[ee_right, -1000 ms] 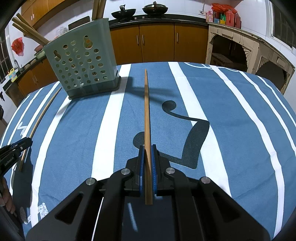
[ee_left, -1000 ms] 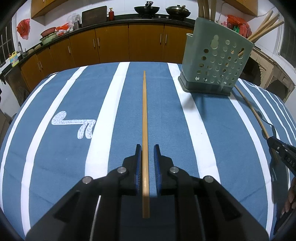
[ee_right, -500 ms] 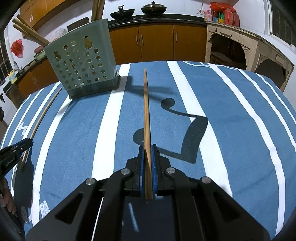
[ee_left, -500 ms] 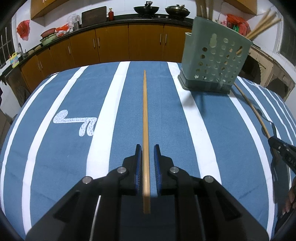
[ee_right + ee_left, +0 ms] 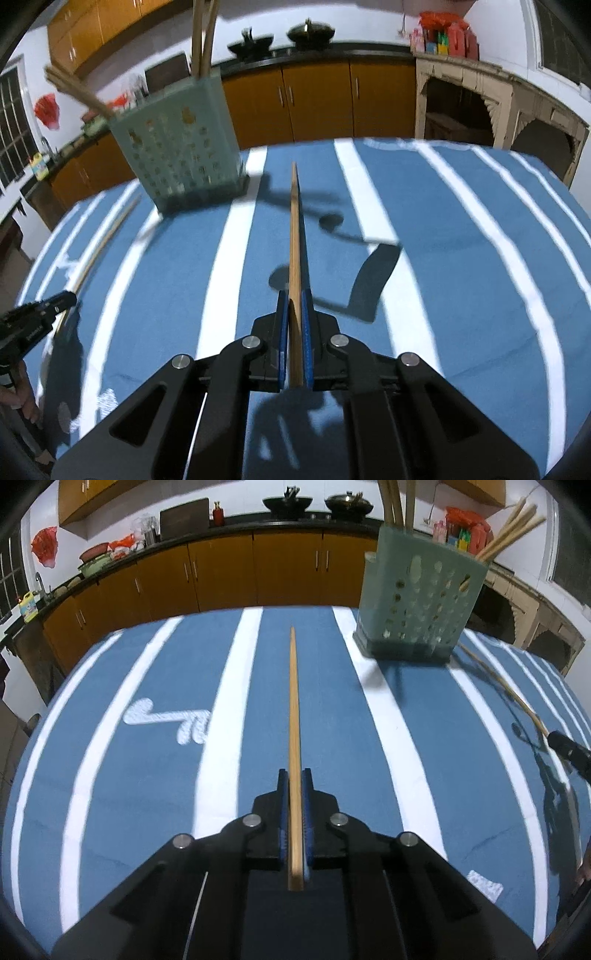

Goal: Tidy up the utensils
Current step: 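Lift both held chopsticks upright and carry them over the green holder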

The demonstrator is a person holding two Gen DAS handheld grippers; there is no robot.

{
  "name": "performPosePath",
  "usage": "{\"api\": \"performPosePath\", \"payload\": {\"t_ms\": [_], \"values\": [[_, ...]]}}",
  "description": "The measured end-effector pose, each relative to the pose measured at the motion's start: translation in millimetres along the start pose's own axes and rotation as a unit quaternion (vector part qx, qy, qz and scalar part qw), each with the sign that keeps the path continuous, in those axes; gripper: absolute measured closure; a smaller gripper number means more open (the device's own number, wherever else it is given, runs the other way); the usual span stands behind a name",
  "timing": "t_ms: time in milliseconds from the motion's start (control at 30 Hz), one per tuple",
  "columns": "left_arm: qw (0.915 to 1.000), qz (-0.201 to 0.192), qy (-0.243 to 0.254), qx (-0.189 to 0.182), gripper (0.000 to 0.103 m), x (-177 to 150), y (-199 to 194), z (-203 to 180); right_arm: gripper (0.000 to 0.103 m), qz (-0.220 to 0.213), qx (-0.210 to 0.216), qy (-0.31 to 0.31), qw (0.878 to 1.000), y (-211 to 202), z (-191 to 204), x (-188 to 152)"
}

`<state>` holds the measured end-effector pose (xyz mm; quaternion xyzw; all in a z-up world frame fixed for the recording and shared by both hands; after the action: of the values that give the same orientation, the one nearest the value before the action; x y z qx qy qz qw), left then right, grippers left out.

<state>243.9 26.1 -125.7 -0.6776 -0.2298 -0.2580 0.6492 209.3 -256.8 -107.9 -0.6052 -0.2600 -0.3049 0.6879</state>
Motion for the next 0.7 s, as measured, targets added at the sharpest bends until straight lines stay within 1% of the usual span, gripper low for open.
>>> {"api": "performPosePath", "payload": {"t_ms": [67, 233, 333, 433, 533, 700], "values": [[0.9998, -0.017, -0.003, -0.005, 0.095, 7.7, -11.8, 2.6, 0.095, -0.023, 0.001, 0.006, 1.0, -13.6, -3.9, 13.0], [0.9963, -0.082, -0.009, -0.024, 0.095, 36.3, -52.9, 7.2, 0.095, -0.077, 0.003, 0.015, 0.997, -42.9, -12.6, 42.7], [0.9903, -0.129, -0.021, -0.048, 0.095, 57.6, -83.0, 7.8, 0.095, -0.111, 0.008, 0.02, 0.994, -61.1, -15.0, 59.0], [0.9828, -0.17, -0.031, -0.067, 0.095, 76.1, -109.0, 7.4, 0.095, -0.136, 0.013, 0.023, 0.99, -74.3, -16.2, 69.9], [0.9784, -0.19, -0.034, -0.073, 0.095, 86.5, -121.6, 6.9, 0.095, -0.152, 0.02, 0.031, 0.988, -83.0, -17.2, 79.7], [0.977, -0.197, -0.039, -0.071, 0.095, 95.7, -123.5, 3.4, 0.095, -0.163, 0.025, 0.04, 0.985, -88.8, -19.3, 86.9]]}}
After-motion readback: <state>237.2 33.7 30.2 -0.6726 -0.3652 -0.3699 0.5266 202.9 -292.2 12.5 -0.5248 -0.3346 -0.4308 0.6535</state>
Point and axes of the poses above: each gripper's, at about its wrist camera, not at the fingertips, and y roughly the way its jaws point, z to its left, x to its top, the point moved 9 cm from there along y, roughly the way its jaws point, and after that the axes turned 3 degrees about -y, right-handed, at the moved point
